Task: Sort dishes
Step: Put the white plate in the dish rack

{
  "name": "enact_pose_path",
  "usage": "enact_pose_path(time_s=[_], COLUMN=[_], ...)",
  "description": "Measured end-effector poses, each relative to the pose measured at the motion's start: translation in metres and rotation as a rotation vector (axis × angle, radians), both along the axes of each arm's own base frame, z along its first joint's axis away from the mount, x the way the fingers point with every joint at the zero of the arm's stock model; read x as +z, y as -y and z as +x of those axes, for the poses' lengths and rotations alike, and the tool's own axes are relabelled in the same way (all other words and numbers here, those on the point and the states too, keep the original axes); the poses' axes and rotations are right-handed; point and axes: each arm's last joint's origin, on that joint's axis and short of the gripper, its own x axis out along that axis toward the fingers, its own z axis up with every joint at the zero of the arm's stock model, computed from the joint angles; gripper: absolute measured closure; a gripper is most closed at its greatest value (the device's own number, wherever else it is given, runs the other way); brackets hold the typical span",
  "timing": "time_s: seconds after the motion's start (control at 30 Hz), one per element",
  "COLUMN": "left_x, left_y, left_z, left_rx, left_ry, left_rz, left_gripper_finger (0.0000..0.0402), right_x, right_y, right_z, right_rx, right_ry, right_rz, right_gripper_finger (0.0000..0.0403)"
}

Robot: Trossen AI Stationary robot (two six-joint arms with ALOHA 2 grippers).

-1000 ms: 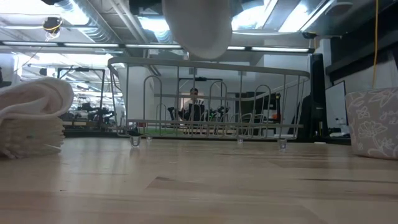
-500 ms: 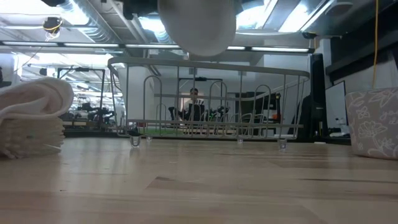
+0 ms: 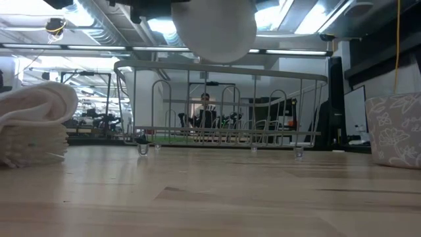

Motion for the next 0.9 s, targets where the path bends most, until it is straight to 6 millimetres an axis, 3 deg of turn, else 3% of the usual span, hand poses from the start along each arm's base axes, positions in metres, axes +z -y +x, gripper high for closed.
enact_pose_path(time_s=[0.5, 0.6, 0.9], left_x=[-0.0004, -0.001, -0.0016], left_y=[-0.0025, -0.0029, -0.0023], left_z=[-0.0004, -0.0007, -0.0007], left_rx=[0.037, 0.054, 0.052], left_ry=[-0.012, -0.015, -0.022], left_rz=[0.008, 0.005, 0.008], left_gripper_finger=[0.0375, 0.0393, 0.0393], right_x=[-0.0001, -0.0002, -0.0007], right_y=[-0.0009, -0.0022, -0.0038], right_z=[0.0011, 0.0014, 0.0024], right_rx=[0.025, 0.064, 0.149], right_ry=[0.011, 0.008, -0.005], right_rz=[0.02, 0.036, 0.068], right_gripper_finger=[0.038, 0.037, 0.0333])
